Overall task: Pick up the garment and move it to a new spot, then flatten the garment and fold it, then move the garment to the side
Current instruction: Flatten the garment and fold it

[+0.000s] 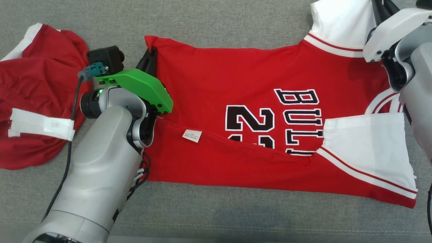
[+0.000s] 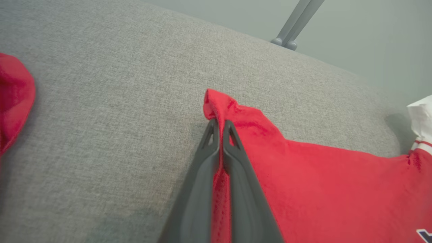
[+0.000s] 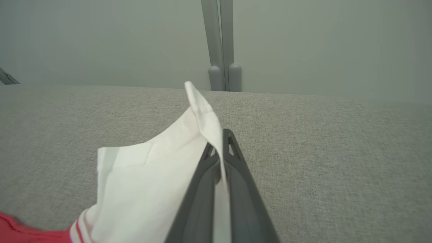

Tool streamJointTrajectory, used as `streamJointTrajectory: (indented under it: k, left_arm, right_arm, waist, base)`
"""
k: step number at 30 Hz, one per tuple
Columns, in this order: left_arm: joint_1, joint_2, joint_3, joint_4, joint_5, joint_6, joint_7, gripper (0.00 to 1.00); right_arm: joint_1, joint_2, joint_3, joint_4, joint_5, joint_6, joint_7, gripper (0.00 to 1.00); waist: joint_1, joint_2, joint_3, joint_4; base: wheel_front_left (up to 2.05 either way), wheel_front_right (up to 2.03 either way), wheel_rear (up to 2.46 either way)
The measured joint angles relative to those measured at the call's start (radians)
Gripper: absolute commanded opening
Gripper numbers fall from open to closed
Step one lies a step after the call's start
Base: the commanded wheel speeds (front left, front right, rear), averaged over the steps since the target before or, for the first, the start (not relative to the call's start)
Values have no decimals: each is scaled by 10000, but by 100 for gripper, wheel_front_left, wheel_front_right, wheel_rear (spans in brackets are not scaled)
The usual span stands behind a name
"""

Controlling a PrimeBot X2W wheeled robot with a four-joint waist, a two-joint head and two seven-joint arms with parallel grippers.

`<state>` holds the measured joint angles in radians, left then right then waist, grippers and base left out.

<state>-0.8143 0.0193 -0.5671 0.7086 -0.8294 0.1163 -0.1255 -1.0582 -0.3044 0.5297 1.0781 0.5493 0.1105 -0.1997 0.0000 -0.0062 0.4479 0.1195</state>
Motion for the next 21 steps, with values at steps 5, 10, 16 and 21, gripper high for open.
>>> streamJointTrajectory:
  k: [5, 10, 16, 21]
  left_arm:
    - [361, 6, 176, 27, -215, -21, -270, 0]
    - [884, 98, 336, 15, -314, -163, -610, 0]
    - [1555, 173, 548, -102, -575, -472, -917, 0]
    - [2102, 324, 838, -242, -825, -650, -1093, 0]
  right_arm:
    - [565, 180, -2, -263, 84, 38, -564, 0]
    - [1278, 251, 42, -761, 81, 123, -619, 0]
    - [2410, 251, -228, -2316, 0, 123, -589, 0]
    - [2825, 249, -575, -3940, -318, 125, -591, 0]
  waist:
    - [0, 0, -298, -221]
    - [0, 0, -614, -458]
    - [0, 0, -1102, -689]
    - [0, 0, -1450, -854]
  base:
    - [0, 0, 0]
    - [0, 0, 0]
    - [0, 0, 0]
    - [0, 0, 0]
